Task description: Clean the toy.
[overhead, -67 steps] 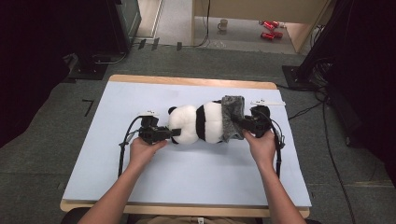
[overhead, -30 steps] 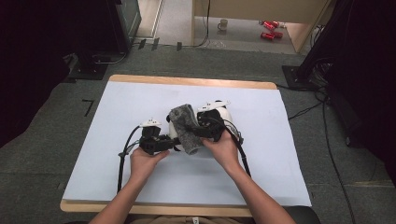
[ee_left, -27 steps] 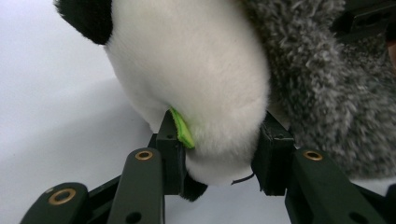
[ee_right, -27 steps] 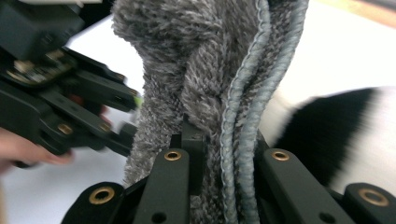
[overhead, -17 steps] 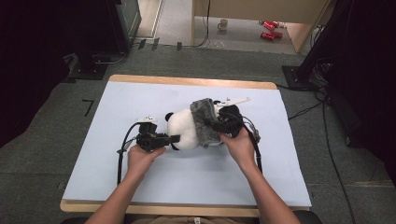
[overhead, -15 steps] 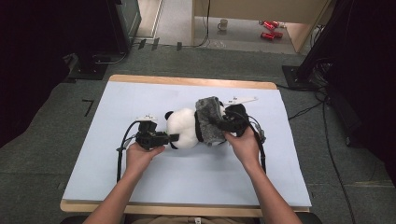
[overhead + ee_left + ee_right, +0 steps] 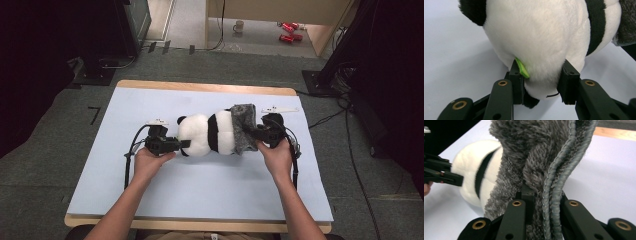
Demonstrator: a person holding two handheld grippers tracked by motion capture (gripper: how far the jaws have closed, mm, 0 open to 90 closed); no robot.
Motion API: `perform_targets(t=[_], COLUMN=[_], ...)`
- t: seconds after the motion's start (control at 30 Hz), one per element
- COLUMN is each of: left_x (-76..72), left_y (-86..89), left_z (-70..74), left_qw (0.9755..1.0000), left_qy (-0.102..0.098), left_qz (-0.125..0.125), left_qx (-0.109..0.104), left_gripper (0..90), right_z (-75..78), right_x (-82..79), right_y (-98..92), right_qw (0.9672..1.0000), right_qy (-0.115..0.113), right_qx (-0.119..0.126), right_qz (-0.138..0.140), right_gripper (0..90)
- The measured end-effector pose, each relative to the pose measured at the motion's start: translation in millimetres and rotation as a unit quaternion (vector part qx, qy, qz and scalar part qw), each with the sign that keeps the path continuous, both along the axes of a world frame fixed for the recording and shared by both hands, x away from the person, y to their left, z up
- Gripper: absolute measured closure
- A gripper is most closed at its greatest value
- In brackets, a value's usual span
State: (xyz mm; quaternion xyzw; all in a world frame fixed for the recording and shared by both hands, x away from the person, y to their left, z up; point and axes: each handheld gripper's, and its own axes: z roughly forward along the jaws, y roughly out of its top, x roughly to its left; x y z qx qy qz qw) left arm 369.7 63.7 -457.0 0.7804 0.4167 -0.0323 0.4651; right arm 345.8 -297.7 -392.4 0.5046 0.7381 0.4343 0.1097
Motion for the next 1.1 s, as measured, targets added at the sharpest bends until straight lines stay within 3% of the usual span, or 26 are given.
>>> perform_targets(t=[0.2, 0.33, 0.4, 0.73, 0.87, 0.97, 1.1], left_x=[2.9, 3.8, 3.9, 2.8, -3.6, -7.2, -10.8], left_y=[-0.5, -0.9, -1.0, 1.5, 4.9, 7.0, 7.0], left_z=[-1.1, -1.8, -2.0, -1.8, -3.2, -5.4, -9.7], left_qw=[1.0, 0.9999, 0.9997, 0.9996, 0.9976, 0.9966, 0.9968], left_qy=[-0.006, -0.012, -0.021, -0.027, -0.069, -0.083, -0.079], left_qz=[0.003, 0.005, 0.002, 0.0, 0.002, -0.001, -0.007], left_qx=[0.002, 0.006, 0.009, -0.002, 0.004, 0.005, 0.009], left_gripper=[61.2, 59.8, 57.3, 43.2, 38.1, 36.6, 35.4], right_z=[-3.6, 1.3, 1.3, -5.1, -6.1, -6.6, -7.8], right_x=[-1.3, -6.6, -7.4, -1.7, 1.9, 5.2, 11.0], right_y=[-11.3, -9.4, -7.5, -10.9, -10.1, -9.8, -10.2], right_qw=[0.9998, 0.9999, 0.9999, 0.9998, 0.9998, 0.9998, 0.9997], right_qy=[0.013, 0.008, 0.008, 0.011, 0.01, 0.009, 0.008], right_qx=[-0.003, -0.005, -0.01, 0.0, 0.0, -0.001, -0.001], right_qz=[-0.018, -0.012, -0.011, -0.015, -0.017, -0.018, -0.024], right_gripper=[79.6, 79.6, 79.6, 79.4, 79.4, 79.4, 79.2])
